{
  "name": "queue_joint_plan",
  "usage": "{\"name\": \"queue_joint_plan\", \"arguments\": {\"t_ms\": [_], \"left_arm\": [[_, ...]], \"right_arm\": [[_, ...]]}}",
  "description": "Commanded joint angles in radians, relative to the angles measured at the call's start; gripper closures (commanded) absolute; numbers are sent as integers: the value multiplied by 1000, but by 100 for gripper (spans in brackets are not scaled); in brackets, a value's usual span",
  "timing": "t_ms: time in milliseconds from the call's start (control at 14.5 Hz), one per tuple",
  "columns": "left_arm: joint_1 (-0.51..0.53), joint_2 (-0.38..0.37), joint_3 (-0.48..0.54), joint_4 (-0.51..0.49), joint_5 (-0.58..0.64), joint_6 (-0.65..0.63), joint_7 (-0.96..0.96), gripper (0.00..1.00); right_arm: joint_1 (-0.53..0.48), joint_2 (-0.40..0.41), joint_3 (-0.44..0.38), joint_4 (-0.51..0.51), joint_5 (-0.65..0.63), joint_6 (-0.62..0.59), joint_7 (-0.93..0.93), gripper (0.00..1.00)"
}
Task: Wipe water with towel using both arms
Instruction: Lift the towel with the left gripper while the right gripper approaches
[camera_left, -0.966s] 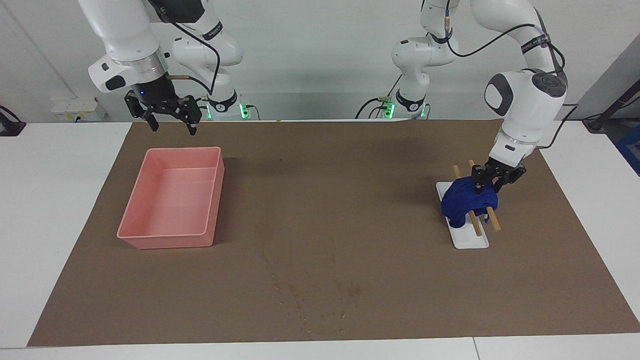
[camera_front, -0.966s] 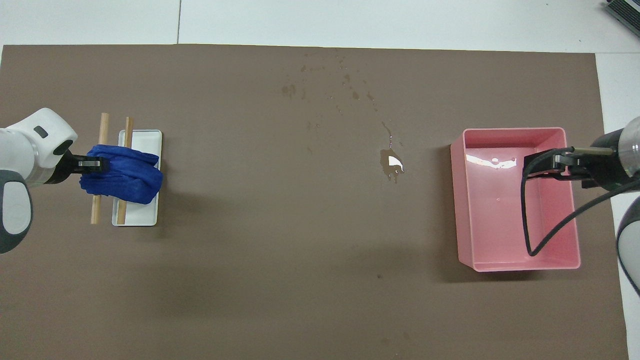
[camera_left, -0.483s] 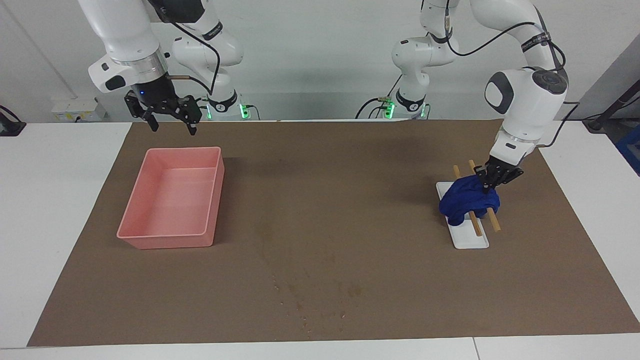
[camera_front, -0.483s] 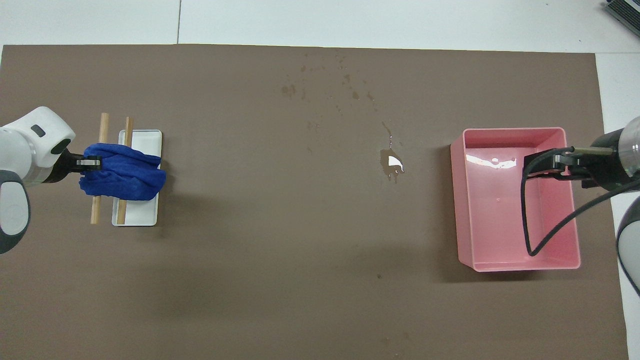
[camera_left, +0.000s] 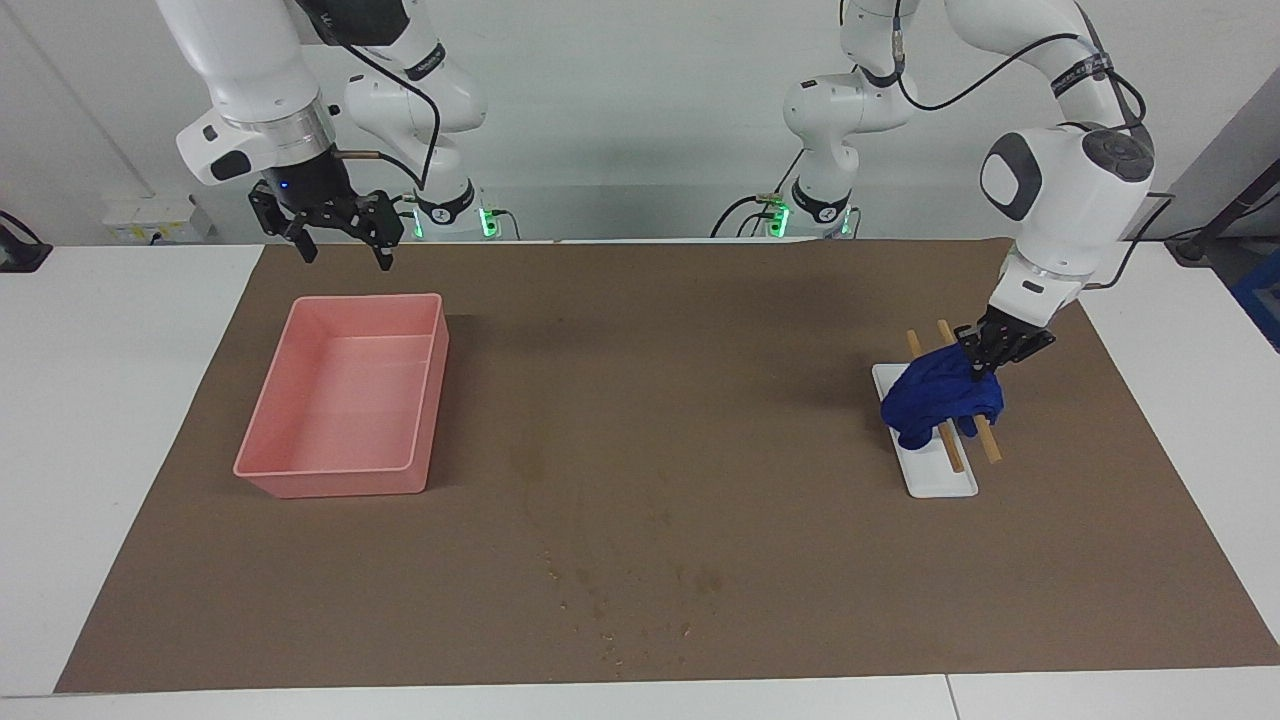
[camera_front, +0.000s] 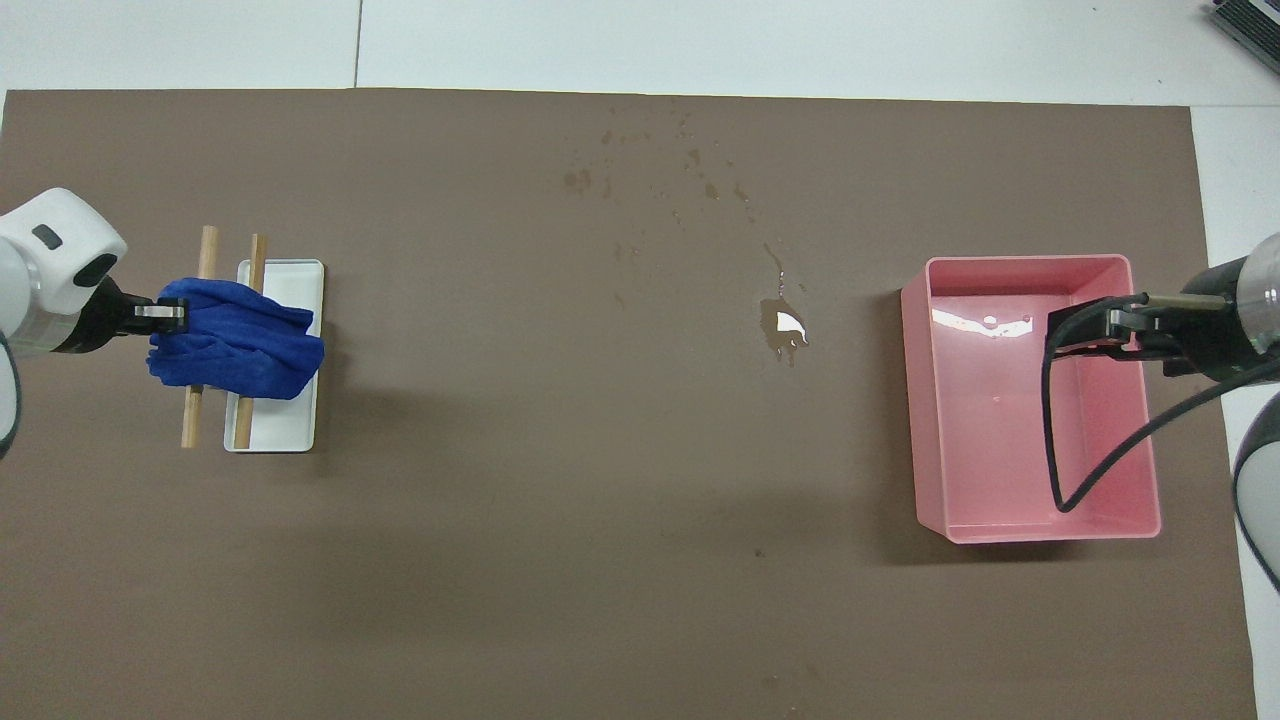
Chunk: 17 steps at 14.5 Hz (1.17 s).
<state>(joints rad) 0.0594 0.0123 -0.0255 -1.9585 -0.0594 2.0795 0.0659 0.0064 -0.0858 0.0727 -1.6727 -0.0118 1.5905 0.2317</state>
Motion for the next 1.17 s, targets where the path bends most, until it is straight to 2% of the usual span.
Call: {"name": "queue_joint_plan", "arguments": {"t_ms": [0, 276, 483, 759, 1103], "left_arm": [[14, 9, 6, 108, -146, -142, -78, 100], [4, -14, -8, 177, -215, -255, -447, 100], [-4, -41, -25, 193, -406, -308, -842, 100], [-4, -61, -91, 193, -555, -293, -1215, 100], [-4, -74, -157, 193, -740, -280, -1484, 100]], "right_arm": [[-13, -26, 6, -28, 16, 16, 6, 0], [-9, -26, 6, -28, 16, 14, 8, 0], [-6, -26, 6, -27, 16, 13, 8, 0], [0, -26, 7, -25, 16, 13, 9, 0], [36, -23, 18, -16, 56, 19, 107, 0]]}}
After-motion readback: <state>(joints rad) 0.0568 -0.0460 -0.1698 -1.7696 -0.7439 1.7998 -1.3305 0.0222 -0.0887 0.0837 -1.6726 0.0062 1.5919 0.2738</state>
